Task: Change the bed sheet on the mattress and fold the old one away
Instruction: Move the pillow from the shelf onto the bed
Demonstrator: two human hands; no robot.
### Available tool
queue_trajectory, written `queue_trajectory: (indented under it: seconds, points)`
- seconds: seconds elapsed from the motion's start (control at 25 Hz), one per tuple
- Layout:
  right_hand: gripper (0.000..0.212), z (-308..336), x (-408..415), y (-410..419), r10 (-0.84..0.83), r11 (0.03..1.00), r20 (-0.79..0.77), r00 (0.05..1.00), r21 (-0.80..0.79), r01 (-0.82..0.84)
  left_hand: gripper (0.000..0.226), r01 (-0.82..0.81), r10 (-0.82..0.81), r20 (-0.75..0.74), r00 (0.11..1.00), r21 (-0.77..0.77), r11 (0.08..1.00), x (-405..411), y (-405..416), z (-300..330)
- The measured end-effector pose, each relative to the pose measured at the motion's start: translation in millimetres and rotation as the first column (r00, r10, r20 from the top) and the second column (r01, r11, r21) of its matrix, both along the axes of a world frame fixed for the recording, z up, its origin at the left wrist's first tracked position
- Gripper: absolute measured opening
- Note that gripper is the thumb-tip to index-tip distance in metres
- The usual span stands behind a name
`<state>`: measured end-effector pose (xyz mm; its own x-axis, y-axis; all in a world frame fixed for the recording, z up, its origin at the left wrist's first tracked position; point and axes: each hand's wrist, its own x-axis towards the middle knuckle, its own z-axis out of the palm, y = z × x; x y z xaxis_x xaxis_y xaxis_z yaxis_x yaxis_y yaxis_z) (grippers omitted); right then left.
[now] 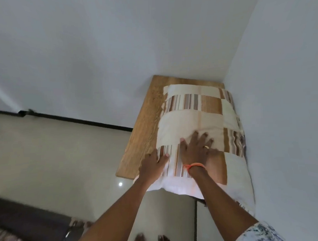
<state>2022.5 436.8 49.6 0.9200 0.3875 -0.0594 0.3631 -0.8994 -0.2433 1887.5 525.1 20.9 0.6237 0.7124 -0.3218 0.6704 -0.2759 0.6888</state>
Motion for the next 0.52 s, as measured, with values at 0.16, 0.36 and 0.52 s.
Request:
queue_trajectory:
  seconds: [0.16, 0.36, 0.52]
  points:
    - [0.069, -12.3, -95.3, 34.7, 0.372, 0.928, 0.026, 0.928, 0.020, -0.372, 0.052, -0.289, 0.289, 0.016, 0.957, 0.044, 0.956, -95.7, 5.4, 0.2]
    - [0.059, -3.7, -248.2, 80.6, 0.596, 0.800, -0.149, 0.789, 0.202, -0.565, 0.056, -0.632, 0.620, 0.147, 0.770, 0.048, 0.774, -277.1, 22.5, 9.1]
    - [0.051, 6.1, -428.7, 96.5, 0.758, 0.649, -0.206, 0.618, 0.327, -0.687, 0.047, -0.850, 0.821, 0.255, 0.510, 0.001, 0.527, -460.7, -11.9, 20.7]
